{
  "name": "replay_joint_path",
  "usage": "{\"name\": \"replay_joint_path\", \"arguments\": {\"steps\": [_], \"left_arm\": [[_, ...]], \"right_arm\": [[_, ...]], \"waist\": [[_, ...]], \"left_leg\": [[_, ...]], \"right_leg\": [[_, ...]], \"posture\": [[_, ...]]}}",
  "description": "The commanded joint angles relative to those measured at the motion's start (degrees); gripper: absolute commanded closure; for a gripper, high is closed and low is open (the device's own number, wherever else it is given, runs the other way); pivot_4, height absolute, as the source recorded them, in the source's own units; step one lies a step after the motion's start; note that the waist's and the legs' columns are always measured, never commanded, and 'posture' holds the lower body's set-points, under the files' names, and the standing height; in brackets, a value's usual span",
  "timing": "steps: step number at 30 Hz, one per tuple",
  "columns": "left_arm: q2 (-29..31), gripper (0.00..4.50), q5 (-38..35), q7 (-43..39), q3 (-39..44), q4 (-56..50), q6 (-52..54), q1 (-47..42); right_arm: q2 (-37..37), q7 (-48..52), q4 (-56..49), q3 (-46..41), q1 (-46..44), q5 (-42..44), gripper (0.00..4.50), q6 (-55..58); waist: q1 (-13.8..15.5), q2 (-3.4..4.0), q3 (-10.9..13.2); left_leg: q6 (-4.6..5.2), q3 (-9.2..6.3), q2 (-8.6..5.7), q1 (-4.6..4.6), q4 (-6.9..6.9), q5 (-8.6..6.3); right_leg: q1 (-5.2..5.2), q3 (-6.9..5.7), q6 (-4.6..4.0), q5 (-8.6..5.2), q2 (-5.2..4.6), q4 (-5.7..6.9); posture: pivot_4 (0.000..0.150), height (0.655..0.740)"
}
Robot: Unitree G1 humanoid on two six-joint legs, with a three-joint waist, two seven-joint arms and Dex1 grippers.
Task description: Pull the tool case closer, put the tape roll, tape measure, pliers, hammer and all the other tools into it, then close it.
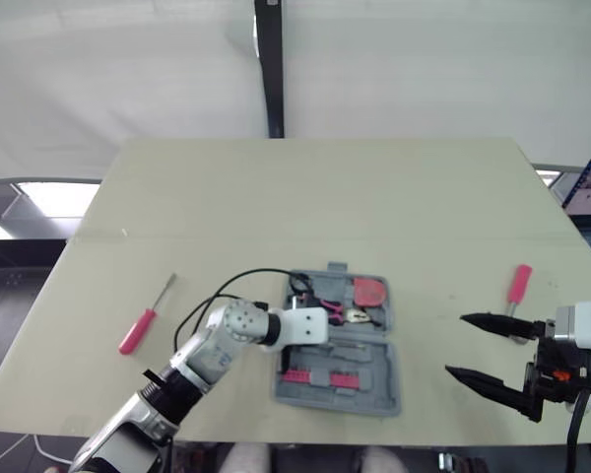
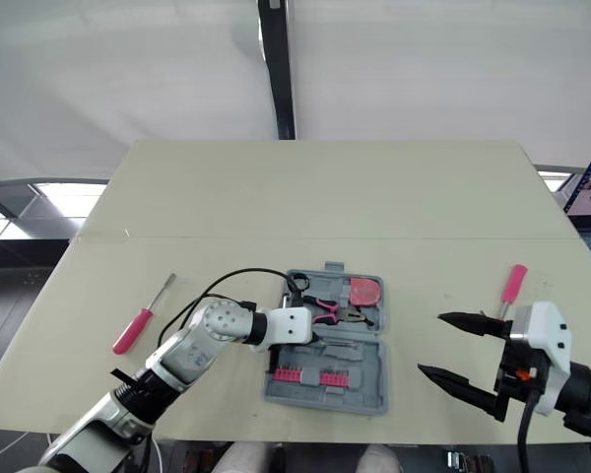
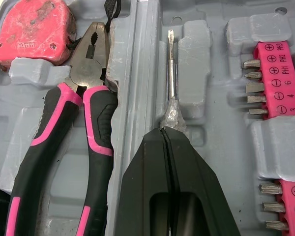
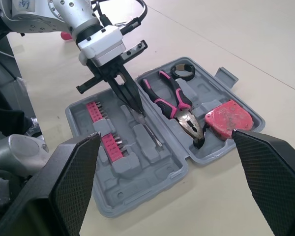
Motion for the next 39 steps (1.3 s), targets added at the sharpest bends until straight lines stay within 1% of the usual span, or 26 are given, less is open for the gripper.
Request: {"name": "replay_joint_path", "arguments": {"steps": [1, 13, 20, 35, 39], "left_arm": [[0.3, 4.48, 4.7, -2.5, -7.9, 9.2, 2.4, 4.0], [-1.0, 4.48, 6.0, -3.8, -9.1, 10.6, 3.2, 4.0], [-1.5, 4.48, 6.6, -4.1, -8.7, 11.6, 2.8, 3.8], [-1.4, 4.48, 6.8, -4.3, -8.3, 11.5, 2.5, 3.3], [-1.0, 4.48, 7.7, -5.2, -9.4, 12.0, 1.7, 2.7]], "right_arm": [[-0.5, 0.5, -1.2, -1.3, 0.0, 0.4, 0.0, -0.7], [-0.5, 1.3, -0.9, -2.0, 0.6, 0.4, 0.0, -1.0], [-0.7, 1.6, -0.5, -1.9, 0.4, 0.3, 0.0, -1.0], [-0.8, 1.8, 0.6, 0.2, -2.0, -1.0, 0.0, -1.2], [-0.8, 2.0, 1.0, 0.6, -2.6, -1.5, 0.0, -1.3]], "waist": [[0.0, 0.02, 0.0], [0.3, 0.11, -0.1], [0.3, 0.21, -0.1], [0.2, 0.22, -0.1], [0.2, 0.22, -0.1]], "left_leg": [[0.0, -0.01, 0.0, 0.0, 0.0, 0.0], [0.02, -0.2, -0.09, -0.01, 0.0, -0.01], [0.03, -0.45, -0.16, 0.03, 0.0, -0.02], [0.04, -0.63, -0.17, 0.05, 0.0, -0.04], [0.04, -0.64, -0.17, 0.05, 0.0, -0.04]], "right_leg": [[0.01, 0.0, 0.0, 0.0, 0.0, 0.0], [0.16, 0.03, 0.0, 0.0, -0.01, -0.15], [0.46, -0.05, 0.01, 0.0, 0.0, -0.51], [0.67, -0.22, 0.01, 0.0, 0.01, -0.73], [0.68, -0.22, 0.01, 0.0, 0.01, -0.77]], "posture": [[0.15, 0.74], [0.15, 0.74], [0.15, 0.74], [0.15, 0.74], [0.15, 0.74]]}}
